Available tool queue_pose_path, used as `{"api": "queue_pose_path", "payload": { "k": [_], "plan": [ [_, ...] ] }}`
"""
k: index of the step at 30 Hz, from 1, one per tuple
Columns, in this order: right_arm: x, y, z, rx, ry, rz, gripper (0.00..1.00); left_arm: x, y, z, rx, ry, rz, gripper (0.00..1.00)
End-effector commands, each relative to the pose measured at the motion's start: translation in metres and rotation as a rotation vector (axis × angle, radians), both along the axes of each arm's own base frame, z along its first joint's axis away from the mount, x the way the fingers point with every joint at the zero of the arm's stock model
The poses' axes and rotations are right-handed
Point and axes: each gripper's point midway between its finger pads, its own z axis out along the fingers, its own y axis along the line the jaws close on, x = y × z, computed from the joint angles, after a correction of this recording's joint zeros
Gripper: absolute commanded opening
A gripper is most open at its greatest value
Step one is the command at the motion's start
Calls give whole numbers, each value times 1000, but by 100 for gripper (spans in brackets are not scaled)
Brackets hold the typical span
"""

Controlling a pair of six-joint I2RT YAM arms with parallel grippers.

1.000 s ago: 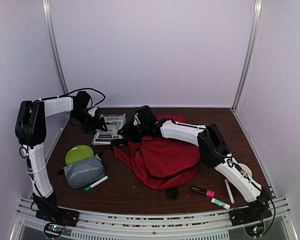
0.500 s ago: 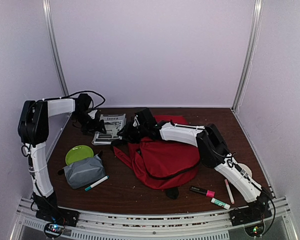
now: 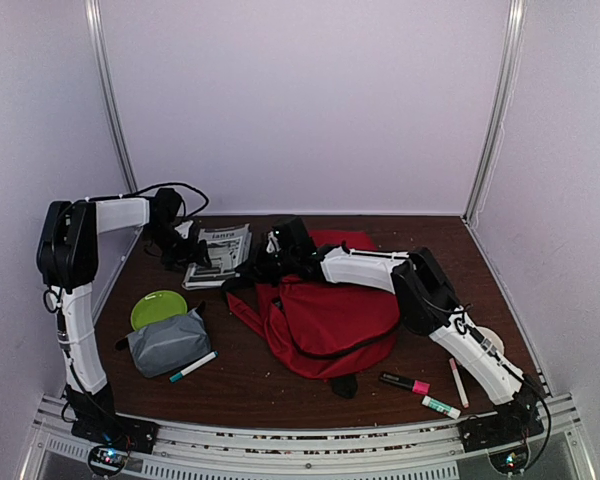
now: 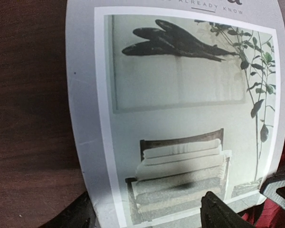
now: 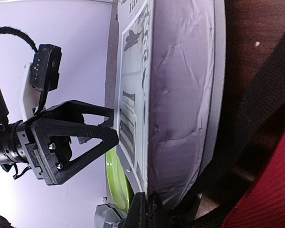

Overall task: Pack the student bag
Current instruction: Pick up the book from the corner of the board.

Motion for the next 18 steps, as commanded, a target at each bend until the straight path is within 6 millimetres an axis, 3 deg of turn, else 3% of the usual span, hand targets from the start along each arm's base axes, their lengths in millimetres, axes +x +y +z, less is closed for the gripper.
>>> {"api": "queue_pose_path", "payload": {
  "k": [1,6,12,18],
  "plan": [
    [-10,10,51,112,-110,88,0,5,6,52,5,-118,47,83],
    [-13,12,116,191,-279,141,0,-6,21,107,25,-243,121,92],
    [-20,4,159,232,-387,178,0,-32,34,160,0,-349,165,96],
    [-17,-22,201,261,-477,190,0,-58,28,183,-84,-415,174,96]
  ]
}}
